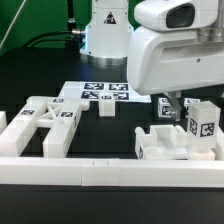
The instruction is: Assemble chair
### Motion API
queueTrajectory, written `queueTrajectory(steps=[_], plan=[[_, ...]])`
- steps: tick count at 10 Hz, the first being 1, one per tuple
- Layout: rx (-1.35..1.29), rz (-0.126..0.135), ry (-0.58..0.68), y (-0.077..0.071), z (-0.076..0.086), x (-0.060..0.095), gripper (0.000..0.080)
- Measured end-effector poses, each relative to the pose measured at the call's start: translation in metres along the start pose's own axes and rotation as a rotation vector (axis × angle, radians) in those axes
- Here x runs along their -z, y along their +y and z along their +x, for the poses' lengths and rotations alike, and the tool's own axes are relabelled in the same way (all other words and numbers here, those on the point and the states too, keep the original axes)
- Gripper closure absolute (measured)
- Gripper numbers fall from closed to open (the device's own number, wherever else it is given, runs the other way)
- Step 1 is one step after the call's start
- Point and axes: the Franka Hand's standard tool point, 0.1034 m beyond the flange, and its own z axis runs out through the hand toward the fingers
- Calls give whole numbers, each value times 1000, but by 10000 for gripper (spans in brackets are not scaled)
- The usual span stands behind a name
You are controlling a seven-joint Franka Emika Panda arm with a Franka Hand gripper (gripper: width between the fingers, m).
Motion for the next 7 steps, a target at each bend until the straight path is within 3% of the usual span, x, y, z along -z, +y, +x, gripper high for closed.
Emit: queueTrajectory(steps=[2,5,7], plan=[[-5,0,0,0,0,0,513],[-63,3,1,0,0,0,511],[-273,6,35,0,2,0,511]])
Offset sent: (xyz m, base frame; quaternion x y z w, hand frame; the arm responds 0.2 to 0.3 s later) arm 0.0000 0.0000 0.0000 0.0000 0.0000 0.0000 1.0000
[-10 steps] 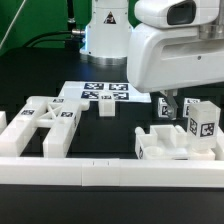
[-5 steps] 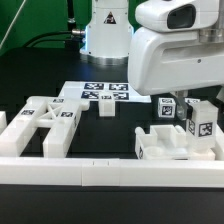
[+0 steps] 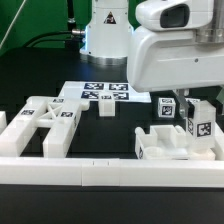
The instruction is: Assemble chair
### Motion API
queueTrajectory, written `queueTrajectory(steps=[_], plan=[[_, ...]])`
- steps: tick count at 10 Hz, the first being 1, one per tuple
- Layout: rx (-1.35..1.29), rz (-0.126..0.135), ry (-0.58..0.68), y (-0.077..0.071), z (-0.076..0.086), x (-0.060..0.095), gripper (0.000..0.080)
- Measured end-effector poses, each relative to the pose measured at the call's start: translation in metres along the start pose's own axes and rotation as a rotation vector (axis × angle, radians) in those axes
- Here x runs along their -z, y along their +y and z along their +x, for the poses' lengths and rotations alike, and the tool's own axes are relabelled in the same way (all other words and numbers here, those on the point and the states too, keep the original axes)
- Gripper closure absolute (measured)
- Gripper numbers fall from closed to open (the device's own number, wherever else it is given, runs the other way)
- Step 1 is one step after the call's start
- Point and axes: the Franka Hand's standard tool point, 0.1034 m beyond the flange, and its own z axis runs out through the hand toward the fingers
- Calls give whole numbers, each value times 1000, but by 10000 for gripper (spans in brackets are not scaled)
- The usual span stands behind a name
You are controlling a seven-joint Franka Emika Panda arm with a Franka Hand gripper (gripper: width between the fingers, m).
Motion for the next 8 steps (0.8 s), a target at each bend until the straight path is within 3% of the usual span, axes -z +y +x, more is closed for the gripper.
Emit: queueTrajectory(steps=[3,6,8], plan=[[-331,15,49,-5,4,-1,511],[-704,58,61,-11,5,-2,511],[-900,54,53,-16,3,-3,511]])
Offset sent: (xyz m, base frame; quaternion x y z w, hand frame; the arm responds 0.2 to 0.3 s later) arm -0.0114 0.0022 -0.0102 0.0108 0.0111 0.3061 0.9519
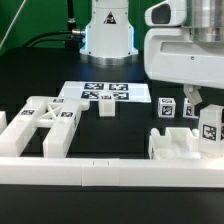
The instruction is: Assemble chair
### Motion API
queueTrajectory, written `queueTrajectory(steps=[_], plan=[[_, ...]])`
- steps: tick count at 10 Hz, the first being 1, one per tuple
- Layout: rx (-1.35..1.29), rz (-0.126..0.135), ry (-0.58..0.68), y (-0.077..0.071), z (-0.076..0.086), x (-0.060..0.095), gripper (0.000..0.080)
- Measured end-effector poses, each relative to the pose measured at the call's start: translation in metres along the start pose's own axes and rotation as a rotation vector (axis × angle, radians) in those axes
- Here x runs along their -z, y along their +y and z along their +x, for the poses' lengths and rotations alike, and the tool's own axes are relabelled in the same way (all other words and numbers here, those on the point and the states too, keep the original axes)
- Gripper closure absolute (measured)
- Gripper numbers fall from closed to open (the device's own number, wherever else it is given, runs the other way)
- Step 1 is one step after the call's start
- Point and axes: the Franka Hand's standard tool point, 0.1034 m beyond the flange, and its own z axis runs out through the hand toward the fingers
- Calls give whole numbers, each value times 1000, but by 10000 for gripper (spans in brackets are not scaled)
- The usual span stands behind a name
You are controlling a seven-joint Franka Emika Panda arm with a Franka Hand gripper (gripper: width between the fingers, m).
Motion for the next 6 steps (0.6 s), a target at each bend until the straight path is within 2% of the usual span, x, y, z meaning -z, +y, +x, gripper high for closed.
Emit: queueTrajectory(steps=[3,5,6], plan=[[-268,-10,-2,-1,-3,0,511],[-262,-11,-3,-1,-4,0,511],[-233,-14,-5,-1,-5,0,399]])
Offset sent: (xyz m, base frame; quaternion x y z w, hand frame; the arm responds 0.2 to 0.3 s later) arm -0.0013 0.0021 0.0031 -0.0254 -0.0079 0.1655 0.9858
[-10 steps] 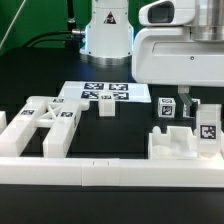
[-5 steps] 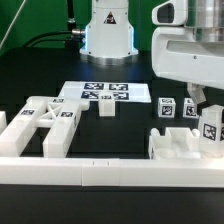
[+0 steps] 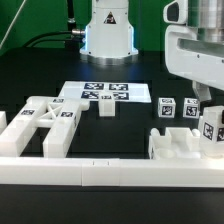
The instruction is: Assemble chair
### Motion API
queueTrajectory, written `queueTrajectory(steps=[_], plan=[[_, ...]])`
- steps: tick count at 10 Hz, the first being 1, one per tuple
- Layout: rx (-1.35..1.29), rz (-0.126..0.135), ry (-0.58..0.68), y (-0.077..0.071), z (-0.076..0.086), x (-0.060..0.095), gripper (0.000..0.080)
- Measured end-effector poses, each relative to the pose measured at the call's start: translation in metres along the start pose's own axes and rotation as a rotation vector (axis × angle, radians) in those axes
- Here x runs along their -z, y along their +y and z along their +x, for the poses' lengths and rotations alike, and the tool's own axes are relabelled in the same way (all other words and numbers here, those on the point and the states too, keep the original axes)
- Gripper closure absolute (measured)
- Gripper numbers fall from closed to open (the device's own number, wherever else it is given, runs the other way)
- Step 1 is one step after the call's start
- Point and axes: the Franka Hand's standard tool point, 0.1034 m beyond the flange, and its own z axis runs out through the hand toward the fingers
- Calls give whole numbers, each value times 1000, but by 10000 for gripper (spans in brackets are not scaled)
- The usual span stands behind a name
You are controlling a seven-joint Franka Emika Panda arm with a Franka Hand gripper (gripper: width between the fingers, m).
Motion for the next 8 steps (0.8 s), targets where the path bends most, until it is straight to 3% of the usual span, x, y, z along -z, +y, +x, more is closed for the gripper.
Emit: queueTrajectory(steps=[2,6,8], plan=[[122,-6,-3,0,-1,0,174],[465,-11,-9,-1,-3,2,150],[690,-1,-8,-5,-6,3,151]])
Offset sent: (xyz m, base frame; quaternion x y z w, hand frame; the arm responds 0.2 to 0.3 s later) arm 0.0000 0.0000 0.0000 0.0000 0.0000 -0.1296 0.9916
